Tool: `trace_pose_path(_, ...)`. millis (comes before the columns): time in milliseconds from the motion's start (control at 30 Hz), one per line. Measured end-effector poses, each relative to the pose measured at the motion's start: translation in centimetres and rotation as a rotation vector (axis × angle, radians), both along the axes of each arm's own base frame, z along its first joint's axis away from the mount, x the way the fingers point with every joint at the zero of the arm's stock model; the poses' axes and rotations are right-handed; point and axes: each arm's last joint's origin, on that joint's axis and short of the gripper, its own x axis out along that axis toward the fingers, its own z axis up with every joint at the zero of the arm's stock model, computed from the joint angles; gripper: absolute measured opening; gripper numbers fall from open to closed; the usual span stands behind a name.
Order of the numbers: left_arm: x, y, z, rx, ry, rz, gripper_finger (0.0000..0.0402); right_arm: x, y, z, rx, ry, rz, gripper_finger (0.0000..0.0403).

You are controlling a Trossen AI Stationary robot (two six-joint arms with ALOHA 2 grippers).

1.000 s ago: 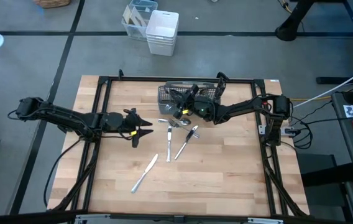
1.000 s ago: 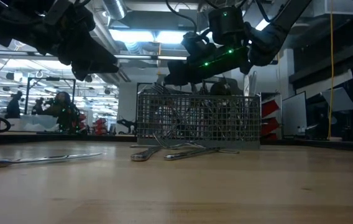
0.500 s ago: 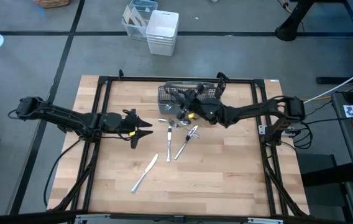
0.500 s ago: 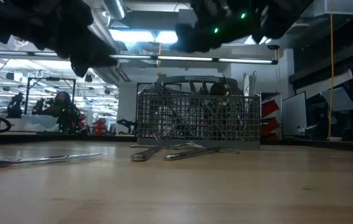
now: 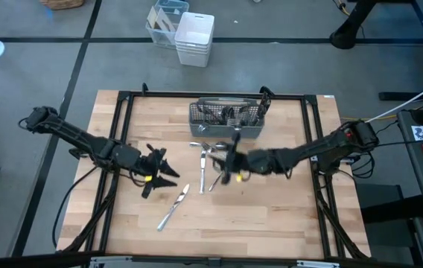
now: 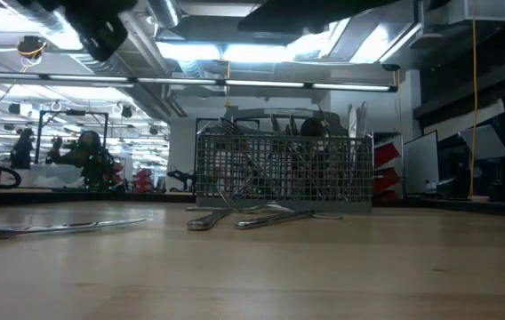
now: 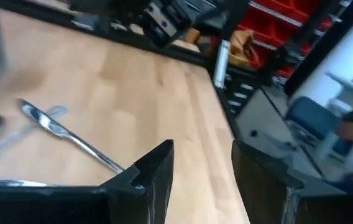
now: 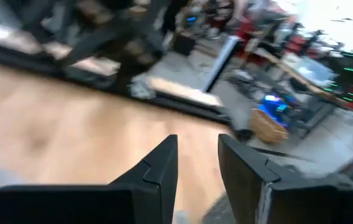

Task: Sort silverware
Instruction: Put the knife into the silverware rack

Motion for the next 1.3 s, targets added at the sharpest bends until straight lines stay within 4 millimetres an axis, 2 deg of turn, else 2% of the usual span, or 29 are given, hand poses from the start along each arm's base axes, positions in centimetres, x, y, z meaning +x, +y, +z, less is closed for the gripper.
trace_pose_path(133, 0.2, -1.7, -0.7, -0.070, 0.068, -0.031, 0.0155, -1.2, 3.8, -1.0, -0.004, 0.099, 0.109, 0.0116)
trace_pose_path(267, 0.4, -3.6, -2.3, -0.197, 0.203, -0.031, 0.0155, -2.7, 7.1, -1.8, 0.109, 0.155, 0.178, 0.0115)
trace_pose_path(533, 0.3, -6.3, -6.3, -0.452, 0.557, 0.079, 0.0155, -5.1, 11.0, -2.9, 0.404, 0.258, 0.280, 0.0115)
trace_pose_path(700, 0.6, -6.8, -7.9, -0.587, 0.712, 0.170, 0.0155, -5.7, 12.0, -3.1, 0.542, 0.314, 0.347, 0.0115)
trace_pose_path(933, 1.2, -6.5, -9.5, -0.683, 0.897, 0.240, 0.0146, -5.8, 12.1, -3.2, 0.625, 0.348, 0.377, 0.0115)
trace_pose_path(1033, 2.1, -6.6, -9.1, -0.694, 0.952, 0.257, 0.0134, -5.8, 12.0, -3.3, 0.620, 0.362, 0.370, 0.0115)
trace_pose_path(1133, 3.4, -6.9, -8.3, -0.686, 0.938, 0.242, 0.0123, -5.9, 12.0, -3.5, 0.613, 0.380, 0.363, 0.0115)
trace_pose_path(1300, 5.3, -7.1, -7.6, -0.593, 0.963, 0.254, 0.0109, -6.1, 11.8, -3.9, 0.593, 0.426, 0.344, 0.0115)
